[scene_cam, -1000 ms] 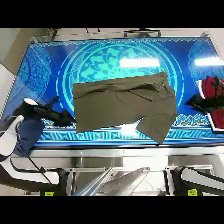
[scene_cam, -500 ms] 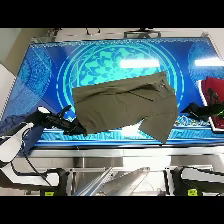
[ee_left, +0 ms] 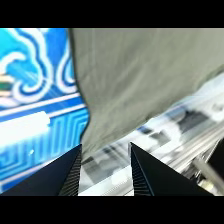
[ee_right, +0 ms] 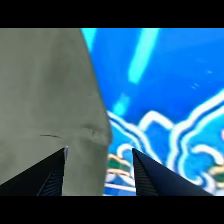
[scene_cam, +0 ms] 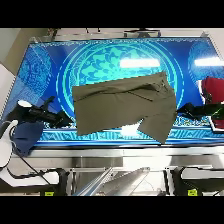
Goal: Fold the shirts.
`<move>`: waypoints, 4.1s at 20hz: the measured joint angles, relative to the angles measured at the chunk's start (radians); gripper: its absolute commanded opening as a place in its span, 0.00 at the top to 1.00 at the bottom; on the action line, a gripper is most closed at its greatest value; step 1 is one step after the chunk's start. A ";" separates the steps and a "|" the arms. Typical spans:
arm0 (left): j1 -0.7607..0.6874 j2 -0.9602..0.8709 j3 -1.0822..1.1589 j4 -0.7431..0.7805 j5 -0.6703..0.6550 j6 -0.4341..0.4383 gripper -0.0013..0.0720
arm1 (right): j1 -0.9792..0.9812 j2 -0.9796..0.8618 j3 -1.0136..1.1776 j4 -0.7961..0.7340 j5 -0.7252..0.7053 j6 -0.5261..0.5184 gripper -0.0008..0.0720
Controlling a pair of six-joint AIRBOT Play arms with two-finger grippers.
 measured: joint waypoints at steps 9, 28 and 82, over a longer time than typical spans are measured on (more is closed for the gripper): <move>-0.032 0.047 -0.256 -0.084 0.159 0.075 0.53 | 0.067 -0.046 -0.002 0.036 0.101 -0.028 0.32; -0.203 0.048 -0.183 -0.183 0.311 0.134 0.95 | 0.059 0.085 -0.187 0.193 0.176 -0.076 0.94; -0.256 -0.394 0.876 -0.019 -0.119 -0.111 0.96 | 0.325 -0.330 0.483 0.019 0.038 0.006 0.94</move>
